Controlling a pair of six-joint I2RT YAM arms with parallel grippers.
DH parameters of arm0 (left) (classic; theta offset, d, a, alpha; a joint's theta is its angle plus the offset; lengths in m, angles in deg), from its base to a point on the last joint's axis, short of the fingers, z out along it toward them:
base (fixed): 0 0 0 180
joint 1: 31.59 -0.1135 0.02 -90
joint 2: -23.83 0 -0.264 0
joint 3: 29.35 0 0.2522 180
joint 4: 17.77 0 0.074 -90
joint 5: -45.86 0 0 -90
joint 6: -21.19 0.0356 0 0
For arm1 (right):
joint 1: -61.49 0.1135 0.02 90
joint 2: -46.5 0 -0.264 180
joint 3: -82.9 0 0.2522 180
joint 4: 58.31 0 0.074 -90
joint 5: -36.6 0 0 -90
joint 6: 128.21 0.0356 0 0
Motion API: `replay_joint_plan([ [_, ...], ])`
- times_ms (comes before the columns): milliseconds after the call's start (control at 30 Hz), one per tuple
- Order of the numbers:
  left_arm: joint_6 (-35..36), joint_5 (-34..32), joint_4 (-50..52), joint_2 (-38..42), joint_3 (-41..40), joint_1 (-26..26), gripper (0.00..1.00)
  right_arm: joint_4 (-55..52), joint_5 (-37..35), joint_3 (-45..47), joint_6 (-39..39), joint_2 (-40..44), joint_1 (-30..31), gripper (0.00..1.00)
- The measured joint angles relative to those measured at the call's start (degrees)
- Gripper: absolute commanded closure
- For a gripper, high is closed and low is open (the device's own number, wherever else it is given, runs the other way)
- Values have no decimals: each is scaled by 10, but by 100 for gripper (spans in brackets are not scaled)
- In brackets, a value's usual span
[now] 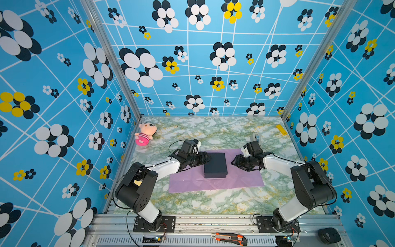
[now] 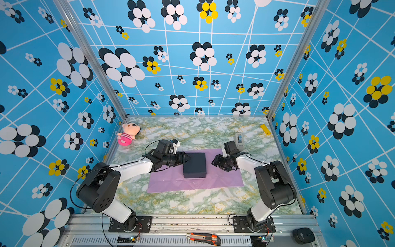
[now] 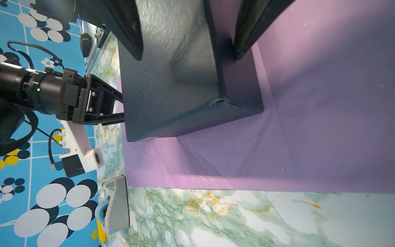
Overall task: Wrap a gift box in wrapping paper
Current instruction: First fold the wrapping paper around the gift box.
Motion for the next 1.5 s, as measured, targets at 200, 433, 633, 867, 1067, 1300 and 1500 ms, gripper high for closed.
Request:
replay_joint_plan([
  [200, 19, -34, 53, 21, 9, 1, 30, -19, -6, 0, -1, 47, -5, 18],
  [433, 45, -65, 108, 97, 68, 7, 30, -73, 21, -6, -33, 166, -145, 15],
  [633, 51, -56, 109, 78, 101, 54, 31, -151, 34, 0, -84, 155, -286, 15],
  [867, 51, -52, 110, 33, 100, 65, 31, -199, 35, 0, -132, 94, -296, 15],
  [1067, 51, -52, 106, 23, 87, 65, 31, -194, 74, -1, -157, 50, -296, 16],
  [1300, 51, -52, 101, 12, 80, 65, 31, -162, 149, -31, -166, -15, -285, 17],
  [1500, 51, -52, 99, 7, 80, 65, 31, -119, 228, -43, -166, -53, -268, 16],
])
